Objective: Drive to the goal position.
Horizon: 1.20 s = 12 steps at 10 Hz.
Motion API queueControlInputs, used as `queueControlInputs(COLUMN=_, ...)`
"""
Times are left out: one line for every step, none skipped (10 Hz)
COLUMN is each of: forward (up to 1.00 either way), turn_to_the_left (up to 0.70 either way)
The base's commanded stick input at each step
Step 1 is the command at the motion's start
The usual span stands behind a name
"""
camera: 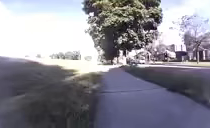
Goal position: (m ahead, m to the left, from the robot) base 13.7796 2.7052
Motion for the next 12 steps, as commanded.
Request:
queueControlInputs(forward=1.00, turn_to_the_left=0.00)
queueControlInputs(forward=1.00, turn_to_the_left=0.00)
queueControlInputs(forward=1.00, turn_to_the_left=0.00)
queueControlInputs(forward=1.00, turn_to_the_left=0.00)
queueControlInputs(forward=1.00, turn_to_the_left=0.00)
queueControlInputs(forward=1.00, turn_to_the_left=0.00)
queueControlInputs(forward=1.00, turn_to_the_left=0.00)
queueControlInputs(forward=1.00, turn_to_the_left=0.00)
queueControlInputs(forward=1.00, turn_to_the_left=0.00)
queueControlInputs(forward=1.00, turn_to_the_left=0.00)
queueControlInputs(forward=1.00, turn_to_the_left=0.00)
queueControlInputs(forward=1.00, turn_to_the_left=0.00)
